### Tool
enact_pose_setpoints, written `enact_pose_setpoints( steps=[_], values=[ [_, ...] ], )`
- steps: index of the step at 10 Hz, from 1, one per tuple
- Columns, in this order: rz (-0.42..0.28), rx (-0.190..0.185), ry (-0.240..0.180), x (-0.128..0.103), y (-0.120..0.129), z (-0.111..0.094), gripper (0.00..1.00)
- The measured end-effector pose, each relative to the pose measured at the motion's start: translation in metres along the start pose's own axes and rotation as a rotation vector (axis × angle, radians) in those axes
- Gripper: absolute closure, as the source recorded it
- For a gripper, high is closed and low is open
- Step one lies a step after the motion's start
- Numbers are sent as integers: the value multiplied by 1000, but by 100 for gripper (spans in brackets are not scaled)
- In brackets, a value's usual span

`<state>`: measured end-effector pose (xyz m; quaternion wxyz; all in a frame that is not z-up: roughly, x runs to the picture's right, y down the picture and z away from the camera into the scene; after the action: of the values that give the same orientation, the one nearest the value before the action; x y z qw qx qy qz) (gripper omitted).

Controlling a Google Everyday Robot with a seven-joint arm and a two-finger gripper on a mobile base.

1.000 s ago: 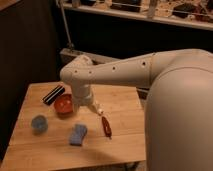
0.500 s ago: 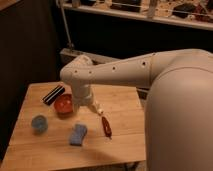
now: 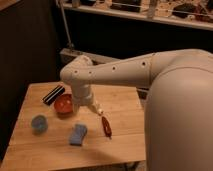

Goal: Pick up the ceramic cup

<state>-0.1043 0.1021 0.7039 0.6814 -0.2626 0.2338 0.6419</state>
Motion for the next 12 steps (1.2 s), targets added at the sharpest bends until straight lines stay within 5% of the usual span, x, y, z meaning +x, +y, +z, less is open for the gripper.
enact_pose_setpoints(
  steps=[4,9,12],
  values=[
    [-61,13,-11,-8,12,3,35],
    [-268,29,-93,-51,83,-1,35],
    [-390,-29,-86,-60,137,4,35]
  ],
)
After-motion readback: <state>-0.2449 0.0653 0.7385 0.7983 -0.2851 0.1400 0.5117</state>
